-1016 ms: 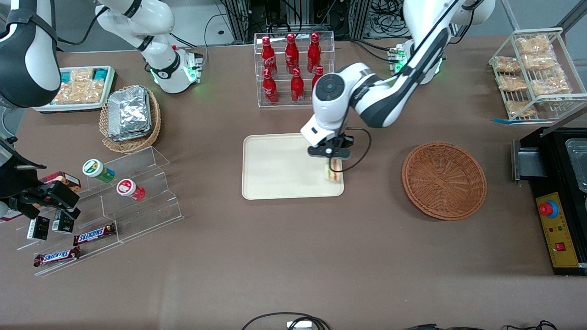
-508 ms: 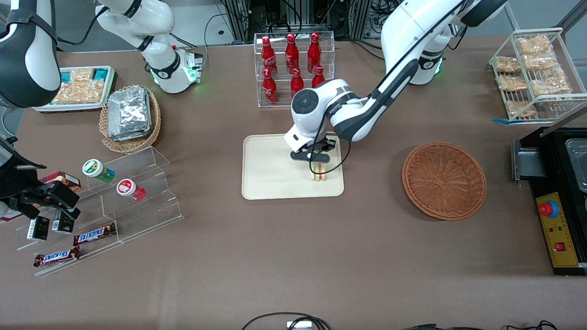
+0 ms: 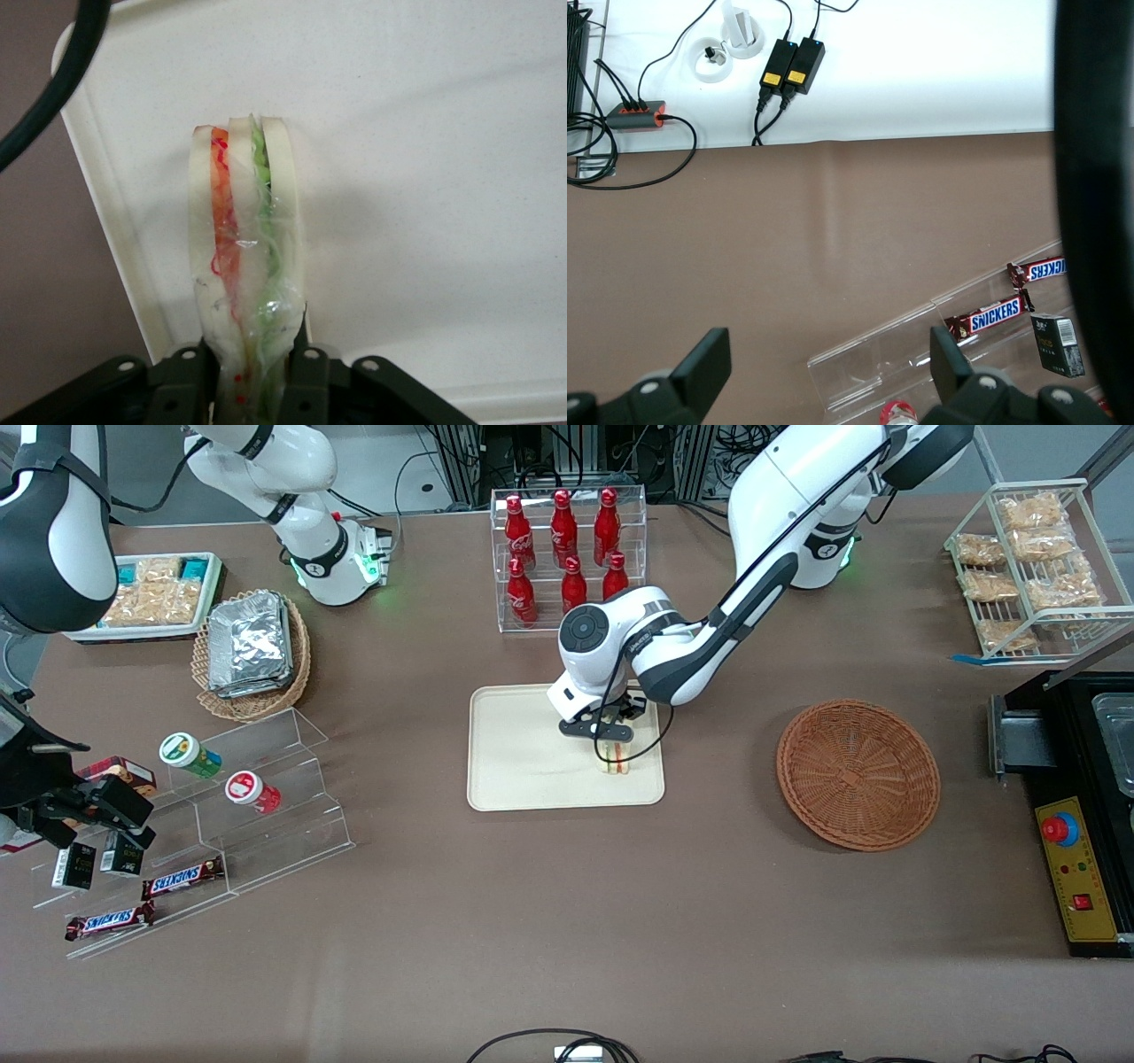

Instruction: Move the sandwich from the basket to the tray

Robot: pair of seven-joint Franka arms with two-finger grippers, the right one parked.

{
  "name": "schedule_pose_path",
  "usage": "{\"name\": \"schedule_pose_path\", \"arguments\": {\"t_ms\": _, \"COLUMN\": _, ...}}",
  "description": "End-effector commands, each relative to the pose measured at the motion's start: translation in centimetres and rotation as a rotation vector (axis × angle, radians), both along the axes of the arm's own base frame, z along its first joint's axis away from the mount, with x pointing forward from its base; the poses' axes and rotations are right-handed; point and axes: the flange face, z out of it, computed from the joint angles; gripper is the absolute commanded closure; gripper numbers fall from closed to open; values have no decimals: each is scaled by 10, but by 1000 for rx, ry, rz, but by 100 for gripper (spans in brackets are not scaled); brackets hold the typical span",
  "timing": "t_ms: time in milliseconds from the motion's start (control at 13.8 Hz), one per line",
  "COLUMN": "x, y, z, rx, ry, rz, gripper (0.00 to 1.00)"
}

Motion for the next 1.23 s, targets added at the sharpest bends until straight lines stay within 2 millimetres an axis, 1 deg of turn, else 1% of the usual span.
{"name": "schedule_pose_path", "arguments": {"t_ms": 0, "x": 4, "y": -7, "z": 5, "rx": 4, "ry": -24, "rz": 11, "gripper": 0}}
{"name": "schedule_pose_path", "arguments": {"t_ms": 145, "x": 14, "y": -3, "z": 17, "rx": -3, "ry": -47, "rz": 53, "gripper": 0}}
{"name": "schedule_pose_path", "arguments": {"t_ms": 290, "x": 29, "y": -5, "z": 39, "rx": -17, "ry": -76, "rz": 106, "gripper": 0}}
{"name": "schedule_pose_path", "arguments": {"t_ms": 363, "x": 41, "y": -3, "z": 50, "rx": -13, "ry": -87, "rz": 146, "gripper": 0}}
{"name": "schedule_pose_path", "arguments": {"t_ms": 508, "x": 68, "y": 9, "z": 72, "rx": -5, "ry": -108, "rz": 230, "gripper": 0}}
{"name": "schedule_pose_path", "arguments": {"t_ms": 581, "x": 86, "y": 19, "z": 86, "rx": -7, "ry": -121, "rz": 266, "gripper": 0}}
{"name": "schedule_pose_path", "arguments": {"t_ms": 726, "x": 118, "y": 47, "z": 117, "rx": 11, "ry": -143, "rz": 368, "gripper": 0}}
{"name": "schedule_pose_path", "arguments": {"t_ms": 871, "x": 150, "y": 88, "z": 133, "rx": 54, "ry": -138, "rz": 472, "gripper": 0}}
{"name": "schedule_pose_path", "arguments": {"t_ms": 944, "x": 162, "y": 105, "z": 147, "rx": 67, "ry": -142, "rz": 497, "gripper": 0}}
{"name": "schedule_pose_path", "arguments": {"t_ms": 1016, "x": 170, "y": 120, "z": 161, "rx": 76, "ry": -149, "rz": 522, "gripper": 0}}
{"name": "schedule_pose_path", "arguments": {"t_ms": 1161, "x": 179, "y": 147, "z": 183, "rx": 74, "ry": -151, "rz": 575, "gripper": 0}}
